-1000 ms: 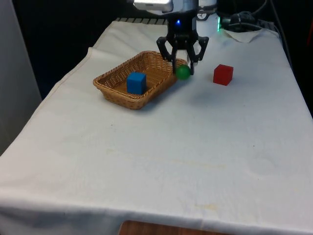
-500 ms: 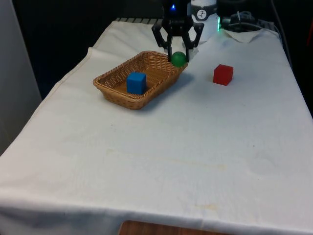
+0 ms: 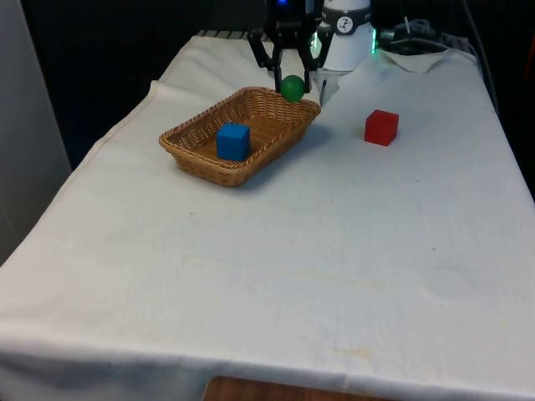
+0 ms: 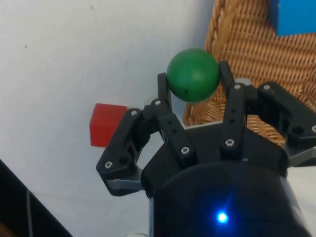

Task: Place all non-red objects into the basket.

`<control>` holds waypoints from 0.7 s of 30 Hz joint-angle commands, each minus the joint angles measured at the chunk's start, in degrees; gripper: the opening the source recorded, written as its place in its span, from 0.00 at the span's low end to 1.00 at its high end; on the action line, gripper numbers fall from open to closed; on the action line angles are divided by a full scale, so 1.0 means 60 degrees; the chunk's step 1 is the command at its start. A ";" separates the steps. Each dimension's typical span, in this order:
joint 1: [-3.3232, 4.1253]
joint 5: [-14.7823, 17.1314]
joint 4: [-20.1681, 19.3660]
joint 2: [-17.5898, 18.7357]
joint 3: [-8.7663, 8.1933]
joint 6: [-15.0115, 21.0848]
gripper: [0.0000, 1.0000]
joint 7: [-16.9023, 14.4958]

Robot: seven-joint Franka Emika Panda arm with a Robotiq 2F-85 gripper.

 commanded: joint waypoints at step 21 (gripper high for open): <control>-0.0172 -0.1184 -0.0869 -0.0783 -0.0649 0.0115 0.00 0.0057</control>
